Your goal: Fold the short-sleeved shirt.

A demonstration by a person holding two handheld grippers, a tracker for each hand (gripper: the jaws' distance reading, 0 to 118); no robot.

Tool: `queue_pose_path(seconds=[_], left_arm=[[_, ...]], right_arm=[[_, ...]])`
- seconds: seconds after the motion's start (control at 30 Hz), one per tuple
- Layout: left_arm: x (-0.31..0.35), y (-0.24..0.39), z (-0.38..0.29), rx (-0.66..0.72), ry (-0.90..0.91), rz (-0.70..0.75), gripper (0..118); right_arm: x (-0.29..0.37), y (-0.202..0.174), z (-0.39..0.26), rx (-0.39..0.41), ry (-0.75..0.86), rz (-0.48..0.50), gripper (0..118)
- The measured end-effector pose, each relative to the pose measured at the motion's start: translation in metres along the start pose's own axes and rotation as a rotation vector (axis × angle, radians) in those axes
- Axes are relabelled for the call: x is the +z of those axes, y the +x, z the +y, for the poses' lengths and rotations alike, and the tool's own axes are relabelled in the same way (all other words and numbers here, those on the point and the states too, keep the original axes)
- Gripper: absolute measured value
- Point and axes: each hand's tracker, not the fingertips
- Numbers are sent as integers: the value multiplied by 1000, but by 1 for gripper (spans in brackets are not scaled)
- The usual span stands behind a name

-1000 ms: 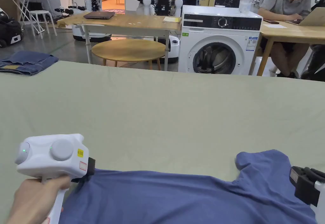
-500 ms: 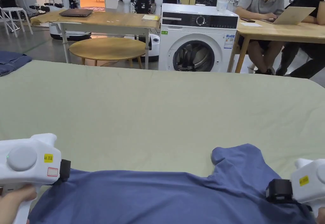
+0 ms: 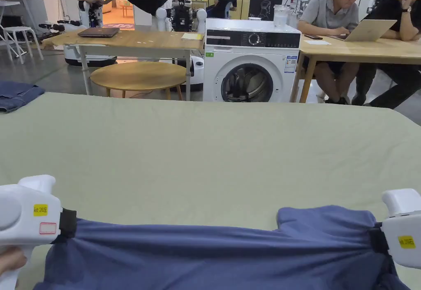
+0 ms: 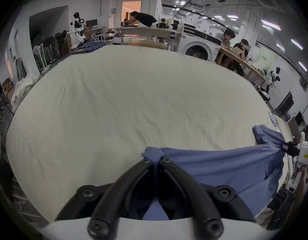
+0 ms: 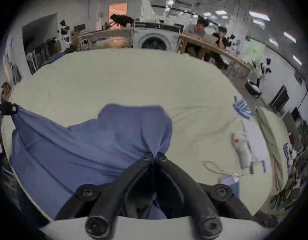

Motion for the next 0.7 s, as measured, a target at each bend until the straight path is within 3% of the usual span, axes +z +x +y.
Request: queue_pose_path(seconds=[0.1, 0.2, 0.33, 0.37, 0.7], left_arm=[[37, -11, -22, 8, 38, -25, 0], [73, -21, -57, 16, 67, -50, 0], [106, -31, -107, -3, 77, -49, 0], [109, -33, -117, -4, 72, -48, 0], [104, -43, -181, -49, -9, -15, 0]], right_arm=[[42, 8, -25, -27, 31, 19, 0], [83, 12, -57, -105, 57, 76, 0], [116, 24, -109, -287, 45, 180, 0], [121, 25, -121, -300, 36, 187, 0], [116, 6, -189, -246, -57, 128, 0]])
